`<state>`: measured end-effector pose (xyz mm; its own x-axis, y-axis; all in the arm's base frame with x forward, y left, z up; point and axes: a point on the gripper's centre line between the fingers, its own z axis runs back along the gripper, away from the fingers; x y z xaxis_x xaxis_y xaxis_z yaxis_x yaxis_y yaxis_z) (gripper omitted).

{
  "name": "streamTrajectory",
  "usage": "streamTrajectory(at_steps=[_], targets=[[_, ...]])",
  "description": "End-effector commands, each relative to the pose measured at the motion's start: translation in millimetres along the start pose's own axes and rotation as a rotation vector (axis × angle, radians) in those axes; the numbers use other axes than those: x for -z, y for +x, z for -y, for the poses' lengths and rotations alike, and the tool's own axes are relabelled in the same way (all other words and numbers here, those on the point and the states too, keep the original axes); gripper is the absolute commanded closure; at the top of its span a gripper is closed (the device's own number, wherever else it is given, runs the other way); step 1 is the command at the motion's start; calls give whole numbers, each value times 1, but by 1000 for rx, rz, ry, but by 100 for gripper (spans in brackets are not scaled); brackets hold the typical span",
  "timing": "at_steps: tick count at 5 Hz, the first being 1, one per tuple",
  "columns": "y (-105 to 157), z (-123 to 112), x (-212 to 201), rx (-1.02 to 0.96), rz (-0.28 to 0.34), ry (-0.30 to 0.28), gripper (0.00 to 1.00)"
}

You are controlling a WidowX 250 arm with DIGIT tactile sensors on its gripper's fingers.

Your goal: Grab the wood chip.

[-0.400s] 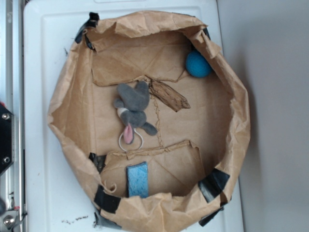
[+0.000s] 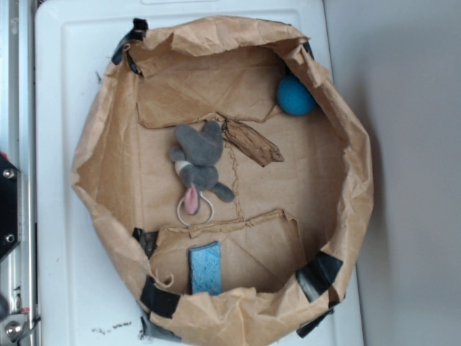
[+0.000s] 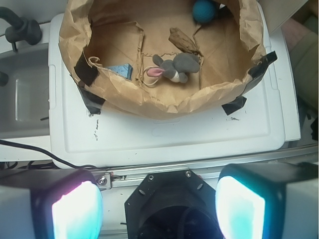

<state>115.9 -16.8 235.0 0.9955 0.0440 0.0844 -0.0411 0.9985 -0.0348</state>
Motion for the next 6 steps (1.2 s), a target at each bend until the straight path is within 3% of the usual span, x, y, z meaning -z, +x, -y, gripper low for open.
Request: streamTrajectory(at_steps=[1, 3, 4, 5, 6], targets=[[45, -20, -4, -220, 12, 51, 0], [45, -20, -4, -220, 12, 51, 0], [86, -20, 0, 19, -92, -23, 0], [131, -31, 23, 269, -89, -29, 0], [161, -36, 48, 521, -47, -49, 0]])
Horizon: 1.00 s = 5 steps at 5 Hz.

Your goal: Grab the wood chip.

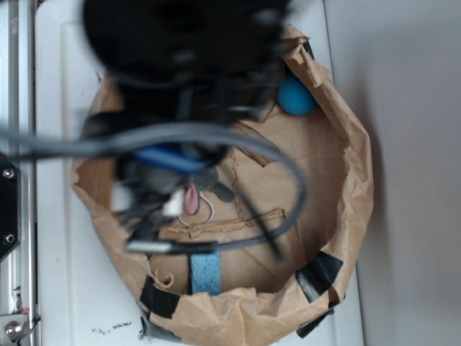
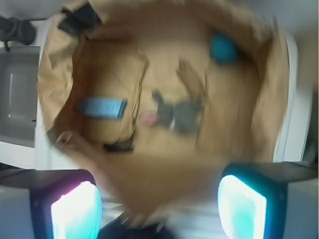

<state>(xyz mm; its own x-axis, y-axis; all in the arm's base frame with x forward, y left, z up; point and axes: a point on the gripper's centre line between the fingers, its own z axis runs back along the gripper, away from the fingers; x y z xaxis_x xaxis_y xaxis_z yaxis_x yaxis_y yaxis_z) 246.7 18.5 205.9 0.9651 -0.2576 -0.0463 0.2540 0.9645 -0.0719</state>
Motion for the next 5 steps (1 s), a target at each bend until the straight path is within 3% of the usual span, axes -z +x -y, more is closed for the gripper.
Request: streamTrajectory(at_steps=[1, 2, 3, 5], targets=[[34, -24, 48, 376, 182, 100, 0], [41, -33, 89, 407, 161, 136, 0], [47, -29, 111, 389, 171, 134, 0], [57, -19, 140, 387, 108, 128, 0]])
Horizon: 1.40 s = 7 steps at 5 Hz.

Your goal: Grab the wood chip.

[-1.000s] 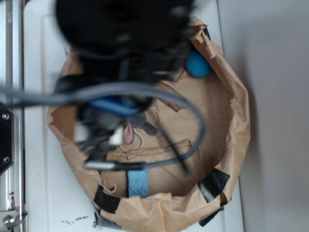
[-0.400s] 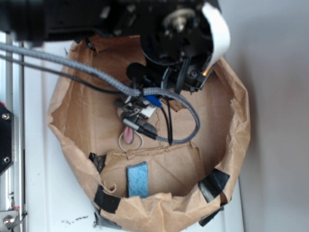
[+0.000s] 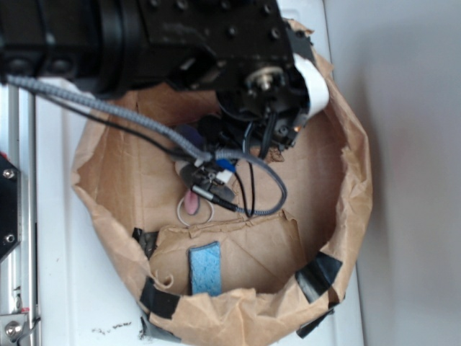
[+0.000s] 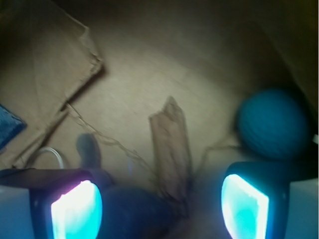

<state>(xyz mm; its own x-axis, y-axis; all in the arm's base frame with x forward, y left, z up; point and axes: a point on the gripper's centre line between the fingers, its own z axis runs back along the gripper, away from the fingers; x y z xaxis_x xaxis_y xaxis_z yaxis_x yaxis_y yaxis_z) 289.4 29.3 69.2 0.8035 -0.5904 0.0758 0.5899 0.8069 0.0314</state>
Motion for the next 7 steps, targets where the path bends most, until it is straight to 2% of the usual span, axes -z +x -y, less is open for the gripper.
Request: streamTrajectory(at_steps=[1, 2, 3, 4, 5, 7], targets=[[16, 11, 14, 14, -22, -9, 0], [15, 21, 14, -18, 4, -41, 0], [15, 22, 39, -28, -24, -116, 0], [13, 27, 69, 5, -82, -130, 0], [12, 22, 71, -8, -80, -121, 100], [16, 25, 71, -10, -72, -110, 100]])
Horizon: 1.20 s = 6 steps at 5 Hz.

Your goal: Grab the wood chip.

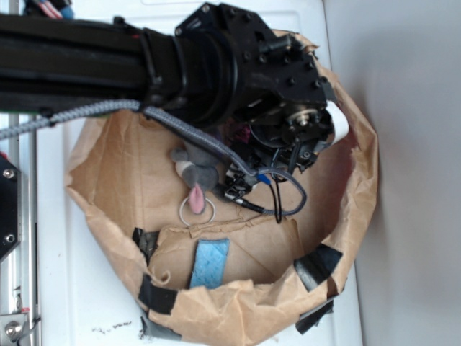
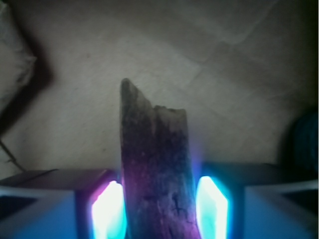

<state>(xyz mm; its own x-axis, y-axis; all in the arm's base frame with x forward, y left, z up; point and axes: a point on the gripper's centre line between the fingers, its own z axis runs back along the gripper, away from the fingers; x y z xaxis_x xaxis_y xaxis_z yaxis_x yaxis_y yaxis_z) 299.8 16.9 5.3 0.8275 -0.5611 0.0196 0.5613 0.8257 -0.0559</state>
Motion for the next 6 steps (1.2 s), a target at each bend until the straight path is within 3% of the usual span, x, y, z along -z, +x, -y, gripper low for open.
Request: streamTrajectory(at_steps=[1, 3, 4, 5, 6], targets=[[3, 23, -2, 44, 23, -6, 100], [-28, 21, -65, -17, 266, 17, 100], [-9, 17, -115, -2, 289, 25, 100], [-9, 16, -163, -37, 227, -12, 100], [-11, 24, -213, -68, 229, 63, 100]])
